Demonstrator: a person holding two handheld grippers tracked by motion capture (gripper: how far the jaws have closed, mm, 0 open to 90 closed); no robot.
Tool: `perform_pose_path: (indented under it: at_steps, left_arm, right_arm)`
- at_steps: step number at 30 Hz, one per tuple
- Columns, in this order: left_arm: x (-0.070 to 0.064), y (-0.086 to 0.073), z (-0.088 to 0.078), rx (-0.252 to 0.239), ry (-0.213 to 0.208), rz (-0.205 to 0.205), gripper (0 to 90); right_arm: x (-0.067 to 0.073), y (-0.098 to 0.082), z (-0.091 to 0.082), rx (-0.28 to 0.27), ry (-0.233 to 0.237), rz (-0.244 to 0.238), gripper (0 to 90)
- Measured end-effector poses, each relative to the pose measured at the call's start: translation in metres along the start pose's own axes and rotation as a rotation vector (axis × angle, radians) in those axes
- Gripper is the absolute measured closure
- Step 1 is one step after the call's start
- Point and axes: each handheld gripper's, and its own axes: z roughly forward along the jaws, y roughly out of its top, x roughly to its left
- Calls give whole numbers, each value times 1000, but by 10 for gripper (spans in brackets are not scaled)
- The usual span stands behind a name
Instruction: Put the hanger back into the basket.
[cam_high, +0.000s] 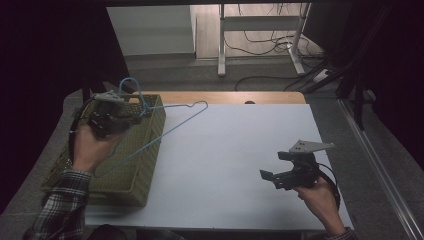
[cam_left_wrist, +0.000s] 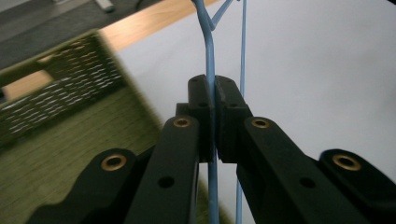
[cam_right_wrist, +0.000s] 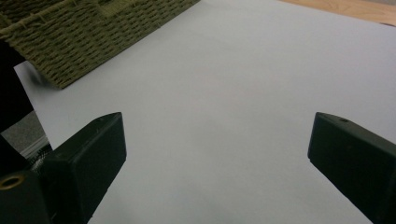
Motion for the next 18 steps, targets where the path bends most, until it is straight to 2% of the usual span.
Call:
perform_pose_path:
  at_steps: [9,13,18]
  left_arm:
    - [42,-26,-25,-32,88,-66,875]
    - [56,-37,-33,-42,123,-79,875]
    - [75,-57,-40,-59,169,-118,875]
  right_arm:
    - [-5,-11,0,14,-17,14,38]
    - [-8,-15,0,17,-23,27,39]
    - [-10,-19,2,29,-26,32,39]
